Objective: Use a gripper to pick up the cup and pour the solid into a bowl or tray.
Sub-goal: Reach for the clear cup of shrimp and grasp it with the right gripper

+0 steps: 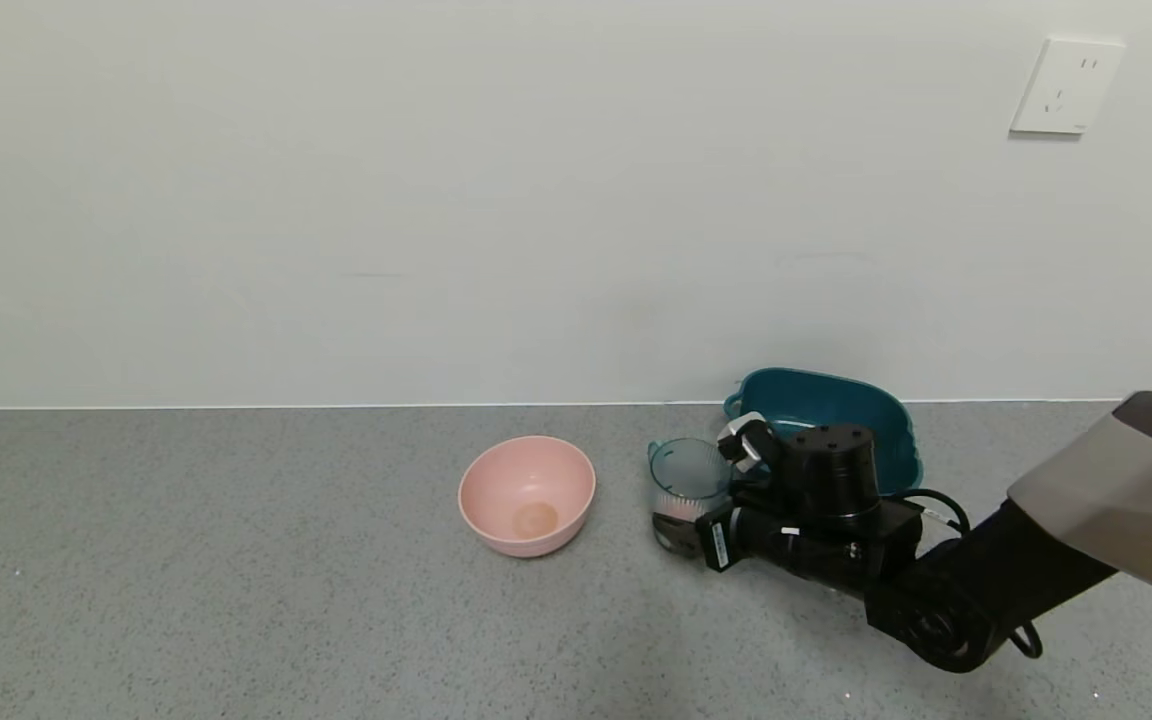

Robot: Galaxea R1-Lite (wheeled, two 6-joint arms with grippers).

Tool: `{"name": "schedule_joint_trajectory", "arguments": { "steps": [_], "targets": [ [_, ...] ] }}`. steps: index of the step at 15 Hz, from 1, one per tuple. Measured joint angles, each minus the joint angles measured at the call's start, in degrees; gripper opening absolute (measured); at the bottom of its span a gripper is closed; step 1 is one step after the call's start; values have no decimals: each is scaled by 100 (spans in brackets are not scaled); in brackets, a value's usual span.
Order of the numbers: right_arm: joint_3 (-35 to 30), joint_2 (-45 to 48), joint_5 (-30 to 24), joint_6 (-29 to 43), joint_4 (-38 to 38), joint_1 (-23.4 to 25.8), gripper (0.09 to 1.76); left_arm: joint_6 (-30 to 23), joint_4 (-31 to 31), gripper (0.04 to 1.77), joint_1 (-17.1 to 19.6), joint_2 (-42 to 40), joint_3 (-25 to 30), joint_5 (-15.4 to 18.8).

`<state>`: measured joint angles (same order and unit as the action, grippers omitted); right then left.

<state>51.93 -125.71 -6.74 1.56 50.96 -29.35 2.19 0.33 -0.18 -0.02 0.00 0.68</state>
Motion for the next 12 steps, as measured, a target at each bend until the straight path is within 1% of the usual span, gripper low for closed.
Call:
{"name": "schedule_joint_trajectory", "arguments": {
  "steps": [3, 5, 7, 12],
  "targets": [
    [206, -183, 2, -7, 15, 23, 171, 0, 2, 172, 0, 0, 0, 0],
    [297, -307, 5, -7, 174, 44, 171, 1, 0, 172, 0, 0, 0, 2],
    [355, -428, -4, -11, 362, 56, 171, 0, 0, 172, 0, 0, 0, 0],
    [401, -539, -6, -9, 408, 65, 171, 1, 2, 172, 0, 0, 0, 2]
  ]
}}
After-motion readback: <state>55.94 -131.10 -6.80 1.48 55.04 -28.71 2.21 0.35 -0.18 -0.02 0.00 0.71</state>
